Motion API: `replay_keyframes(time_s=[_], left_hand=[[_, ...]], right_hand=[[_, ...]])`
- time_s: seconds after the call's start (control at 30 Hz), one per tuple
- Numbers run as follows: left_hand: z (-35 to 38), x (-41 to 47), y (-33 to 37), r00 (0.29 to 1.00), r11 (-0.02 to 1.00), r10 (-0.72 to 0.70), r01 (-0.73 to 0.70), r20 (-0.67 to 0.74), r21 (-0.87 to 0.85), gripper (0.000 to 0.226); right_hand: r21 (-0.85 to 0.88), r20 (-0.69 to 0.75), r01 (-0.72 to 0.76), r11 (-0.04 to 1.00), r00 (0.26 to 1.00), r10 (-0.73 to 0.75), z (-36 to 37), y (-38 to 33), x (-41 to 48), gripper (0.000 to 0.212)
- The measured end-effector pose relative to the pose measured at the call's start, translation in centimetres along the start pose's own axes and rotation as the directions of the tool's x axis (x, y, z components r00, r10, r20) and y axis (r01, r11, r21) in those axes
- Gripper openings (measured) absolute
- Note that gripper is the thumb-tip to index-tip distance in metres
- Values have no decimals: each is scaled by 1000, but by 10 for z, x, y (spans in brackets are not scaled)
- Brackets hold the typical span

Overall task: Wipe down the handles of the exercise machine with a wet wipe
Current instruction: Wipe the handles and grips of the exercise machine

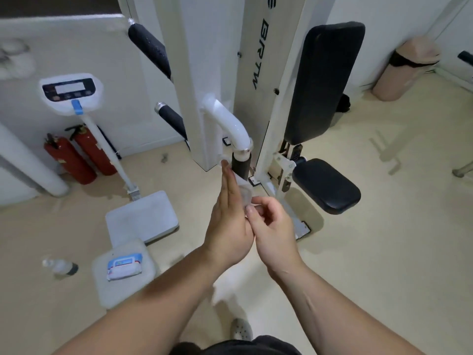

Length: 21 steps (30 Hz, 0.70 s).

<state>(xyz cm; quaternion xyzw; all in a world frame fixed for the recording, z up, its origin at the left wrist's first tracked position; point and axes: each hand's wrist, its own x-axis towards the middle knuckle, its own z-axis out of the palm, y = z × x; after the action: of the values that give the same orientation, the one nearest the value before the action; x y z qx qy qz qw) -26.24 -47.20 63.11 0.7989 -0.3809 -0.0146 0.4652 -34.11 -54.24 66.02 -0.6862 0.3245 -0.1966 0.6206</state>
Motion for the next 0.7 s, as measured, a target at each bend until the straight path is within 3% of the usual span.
replay_keyframes(time_s=[0.2, 0.33, 0.47, 0.6, 0.7], left_hand=[[-9, -2, -2, 988, 988, -137, 131, 77, 81, 104], [-25, -13, 11, 982, 986, -165, 161, 90, 42, 102], [-33, -25, 22, 983, 984, -180, 181, -36, 2, 97], [-43, -25, 24, 963, 979, -148, 175, -227, 104, 69], [-57, -28, 19, 927, 967, -102, 177, -361, 183, 51]], right_hand=[[-148, 45, 71, 986, 997, -65, 6, 2, 26, 26], [29, -64, 10, 1000, 998, -8, 7, 2, 41, 12], [85, -86, 95, 992, 992, -88, 16, -15, 47, 16], [286, 100, 116, 951, 984, -150, 46, -26, 35, 30], [314, 241, 201, 928, 928, -282, 57, -13, 18, 44]])
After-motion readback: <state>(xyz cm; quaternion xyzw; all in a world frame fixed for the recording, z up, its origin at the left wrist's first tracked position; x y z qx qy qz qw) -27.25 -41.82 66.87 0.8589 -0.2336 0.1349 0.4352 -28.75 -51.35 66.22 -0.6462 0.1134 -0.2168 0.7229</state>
